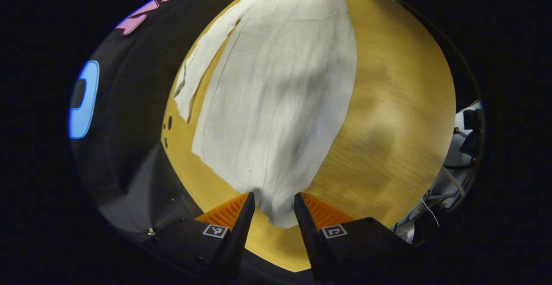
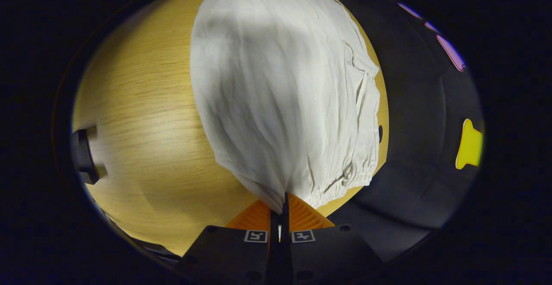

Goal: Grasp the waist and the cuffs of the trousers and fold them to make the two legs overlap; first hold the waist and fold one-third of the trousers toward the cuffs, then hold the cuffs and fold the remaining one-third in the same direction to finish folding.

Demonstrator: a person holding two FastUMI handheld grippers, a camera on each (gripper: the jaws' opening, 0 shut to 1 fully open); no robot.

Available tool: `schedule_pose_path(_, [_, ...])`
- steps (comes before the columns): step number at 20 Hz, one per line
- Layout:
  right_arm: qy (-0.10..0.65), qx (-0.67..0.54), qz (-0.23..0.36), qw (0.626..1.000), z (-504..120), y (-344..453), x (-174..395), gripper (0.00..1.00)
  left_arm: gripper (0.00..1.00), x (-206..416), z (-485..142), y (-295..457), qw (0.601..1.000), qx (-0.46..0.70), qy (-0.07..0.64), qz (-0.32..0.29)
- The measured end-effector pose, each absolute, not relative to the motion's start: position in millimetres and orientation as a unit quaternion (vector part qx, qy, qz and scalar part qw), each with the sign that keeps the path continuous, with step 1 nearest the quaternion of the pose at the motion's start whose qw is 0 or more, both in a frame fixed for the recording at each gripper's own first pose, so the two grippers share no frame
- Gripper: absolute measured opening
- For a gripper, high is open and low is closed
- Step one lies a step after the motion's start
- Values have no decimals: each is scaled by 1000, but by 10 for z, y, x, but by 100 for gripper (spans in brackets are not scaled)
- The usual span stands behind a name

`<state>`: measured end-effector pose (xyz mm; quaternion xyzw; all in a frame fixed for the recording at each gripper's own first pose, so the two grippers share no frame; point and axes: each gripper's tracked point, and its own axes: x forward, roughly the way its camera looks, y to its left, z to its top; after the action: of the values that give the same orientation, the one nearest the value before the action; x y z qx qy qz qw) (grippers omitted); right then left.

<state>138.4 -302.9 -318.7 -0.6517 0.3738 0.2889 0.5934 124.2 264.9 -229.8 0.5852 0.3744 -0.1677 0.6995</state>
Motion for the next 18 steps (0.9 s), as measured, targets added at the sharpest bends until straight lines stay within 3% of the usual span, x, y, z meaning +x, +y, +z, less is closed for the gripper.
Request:
schedule_pose_path(2, [370,-656,290,591,-3184,-3029,1380,5,53,1187,-2353,2645,691,563,411,-191])
schedule_pose_path(5, [363,-662,290,588,-3182,-3028,1379,5,28,1136,-2390,2586,689,553,422,-201])
schedule_pose_path(6, [361,-662,291,589,-3185,-3034,1384,5,13,1119,-2404,2578,690,557,418,-199])
schedule_pose_path(7, [359,-661,291,591,-3185,-3039,1386,5,10,1131,-2389,2582,691,567,406,-190])
schedule_pose_path(14, [357,-665,287,590,-3158,-3076,1399,5,5,1151,-2307,2604,751,536,373,-102])
schedule_pose_path(18, [342,-656,272,616,-2946,-3025,1463,5,5,1332,-1943,2610,776,526,341,-73])
